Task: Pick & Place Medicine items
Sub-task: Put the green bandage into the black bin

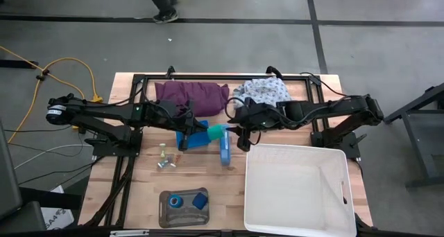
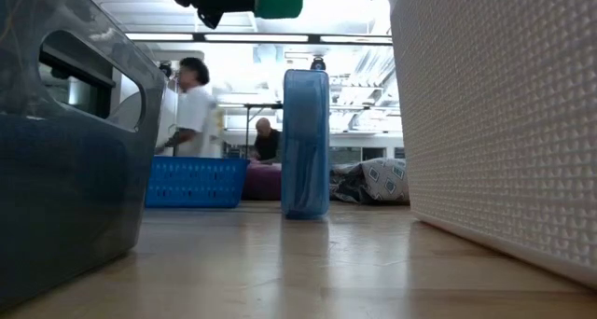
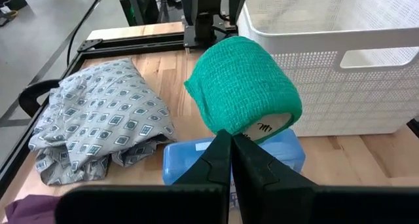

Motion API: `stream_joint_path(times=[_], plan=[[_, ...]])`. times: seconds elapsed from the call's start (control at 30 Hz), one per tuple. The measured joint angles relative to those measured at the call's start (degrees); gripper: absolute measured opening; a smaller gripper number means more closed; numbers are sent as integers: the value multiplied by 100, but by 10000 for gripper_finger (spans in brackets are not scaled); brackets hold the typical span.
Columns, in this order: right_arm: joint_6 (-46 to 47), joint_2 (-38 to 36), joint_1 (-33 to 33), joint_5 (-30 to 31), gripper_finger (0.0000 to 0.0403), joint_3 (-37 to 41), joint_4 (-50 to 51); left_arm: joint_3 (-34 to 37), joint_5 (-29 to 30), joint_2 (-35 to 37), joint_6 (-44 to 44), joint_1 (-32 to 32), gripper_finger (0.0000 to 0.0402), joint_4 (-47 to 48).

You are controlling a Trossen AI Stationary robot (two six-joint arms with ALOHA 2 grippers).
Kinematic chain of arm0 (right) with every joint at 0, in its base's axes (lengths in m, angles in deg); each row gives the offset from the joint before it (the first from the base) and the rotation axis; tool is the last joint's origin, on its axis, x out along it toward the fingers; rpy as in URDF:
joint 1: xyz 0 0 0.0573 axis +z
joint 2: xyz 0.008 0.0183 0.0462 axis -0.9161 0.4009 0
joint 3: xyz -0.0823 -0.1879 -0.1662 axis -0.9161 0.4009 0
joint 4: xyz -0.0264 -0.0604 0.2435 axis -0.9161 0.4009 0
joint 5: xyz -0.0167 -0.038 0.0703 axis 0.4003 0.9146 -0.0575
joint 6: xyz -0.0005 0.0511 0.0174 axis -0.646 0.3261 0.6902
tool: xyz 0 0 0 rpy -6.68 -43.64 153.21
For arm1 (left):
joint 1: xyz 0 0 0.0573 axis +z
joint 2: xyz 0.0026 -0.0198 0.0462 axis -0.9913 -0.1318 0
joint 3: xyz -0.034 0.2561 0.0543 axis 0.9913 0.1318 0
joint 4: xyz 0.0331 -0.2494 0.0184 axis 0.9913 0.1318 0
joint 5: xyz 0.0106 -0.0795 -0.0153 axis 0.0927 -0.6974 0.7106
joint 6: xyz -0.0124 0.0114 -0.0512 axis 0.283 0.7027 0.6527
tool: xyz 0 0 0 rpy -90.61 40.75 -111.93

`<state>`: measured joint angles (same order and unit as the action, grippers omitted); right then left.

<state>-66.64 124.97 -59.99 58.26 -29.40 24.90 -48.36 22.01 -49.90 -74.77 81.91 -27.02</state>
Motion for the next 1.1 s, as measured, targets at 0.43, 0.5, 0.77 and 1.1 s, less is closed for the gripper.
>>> stream_joint_path(times=[0.43,0.5,0.77,1.1], plan=[[26,-27,0,-20,110,-2,24,2,-1473,-2,1098,-447,0,973],[28,-27,0,-35,110,-1,24,2,-1478,-2,1345,-639,0,1366],[28,-27,0,-40,110,-1,16,7,-1475,-4,2203,-1564,0,2023],[28,-27,0,-40,110,-2,-48,7,-872,-520,2924,-2653,0,1506]])
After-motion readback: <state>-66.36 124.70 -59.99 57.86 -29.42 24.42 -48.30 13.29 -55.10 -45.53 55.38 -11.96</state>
